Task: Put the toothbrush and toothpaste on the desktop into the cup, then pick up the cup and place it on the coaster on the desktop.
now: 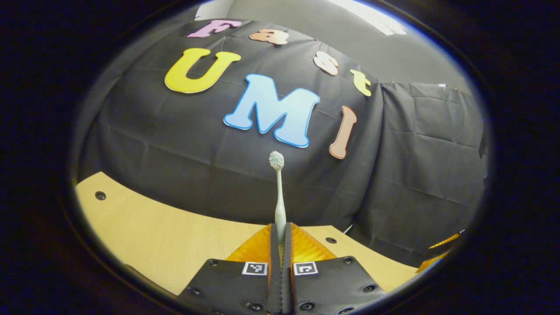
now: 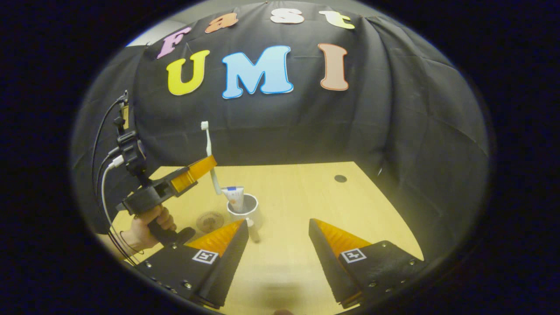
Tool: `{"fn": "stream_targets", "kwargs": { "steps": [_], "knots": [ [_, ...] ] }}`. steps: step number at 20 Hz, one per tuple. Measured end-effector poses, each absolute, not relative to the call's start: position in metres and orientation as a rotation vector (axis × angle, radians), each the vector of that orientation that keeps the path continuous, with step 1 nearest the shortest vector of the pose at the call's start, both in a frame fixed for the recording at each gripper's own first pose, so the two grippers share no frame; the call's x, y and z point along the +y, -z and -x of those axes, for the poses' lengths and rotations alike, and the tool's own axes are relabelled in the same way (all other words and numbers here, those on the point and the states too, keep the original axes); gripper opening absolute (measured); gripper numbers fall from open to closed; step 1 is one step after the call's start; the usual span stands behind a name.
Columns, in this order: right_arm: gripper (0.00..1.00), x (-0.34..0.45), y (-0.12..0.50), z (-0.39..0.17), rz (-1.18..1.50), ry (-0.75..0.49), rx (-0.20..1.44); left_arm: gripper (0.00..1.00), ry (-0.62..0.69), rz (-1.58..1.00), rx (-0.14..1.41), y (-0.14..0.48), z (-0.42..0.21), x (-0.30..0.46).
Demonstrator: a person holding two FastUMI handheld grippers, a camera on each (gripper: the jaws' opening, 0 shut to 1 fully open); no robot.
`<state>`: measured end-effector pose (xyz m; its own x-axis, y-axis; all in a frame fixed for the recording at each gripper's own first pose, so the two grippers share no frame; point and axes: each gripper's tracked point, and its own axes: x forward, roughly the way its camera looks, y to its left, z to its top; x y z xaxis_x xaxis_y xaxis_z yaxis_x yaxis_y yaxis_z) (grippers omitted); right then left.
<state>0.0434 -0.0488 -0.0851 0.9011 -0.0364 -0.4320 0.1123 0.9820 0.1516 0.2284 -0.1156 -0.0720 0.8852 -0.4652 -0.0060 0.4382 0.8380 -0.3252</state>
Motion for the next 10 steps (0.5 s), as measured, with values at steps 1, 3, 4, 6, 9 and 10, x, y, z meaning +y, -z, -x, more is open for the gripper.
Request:
{"fn": "stream_targets", "kwargs": {
  "steps": [1, 3, 4, 6, 9, 10],
  "knots": [
    [0.86, -0.048, 0.088, -0.040, -0.184, 0.084, 0.454, 0.07, 0.480, 0.325, 0.090, 0.076, -0.234, -0.121],
    [0.87, -0.047, 0.094, -0.038, -0.204, 0.094, 0.469, 0.07, 0.482, 0.329, 0.093, 0.084, -0.243, -0.129],
    [0.87, -0.046, 0.095, -0.037, -0.208, 0.096, 0.474, 0.07, 0.488, 0.329, 0.093, 0.088, -0.246, -0.133],
    [0.87, -0.046, 0.100, -0.038, -0.199, 0.098, 0.484, 0.07, 0.502, 0.321, 0.111, 0.098, -0.248, -0.143],
    [0.87, -0.044, 0.099, -0.040, -0.215, 0.090, 0.488, 0.07, 0.512, 0.304, 0.141, 0.116, -0.250, -0.151],
    [0.87, -0.045, 0.099, -0.039, -0.221, 0.087, 0.486, 0.07, 0.518, 0.296, 0.145, 0.119, -0.250, -0.154]
  ]
}}
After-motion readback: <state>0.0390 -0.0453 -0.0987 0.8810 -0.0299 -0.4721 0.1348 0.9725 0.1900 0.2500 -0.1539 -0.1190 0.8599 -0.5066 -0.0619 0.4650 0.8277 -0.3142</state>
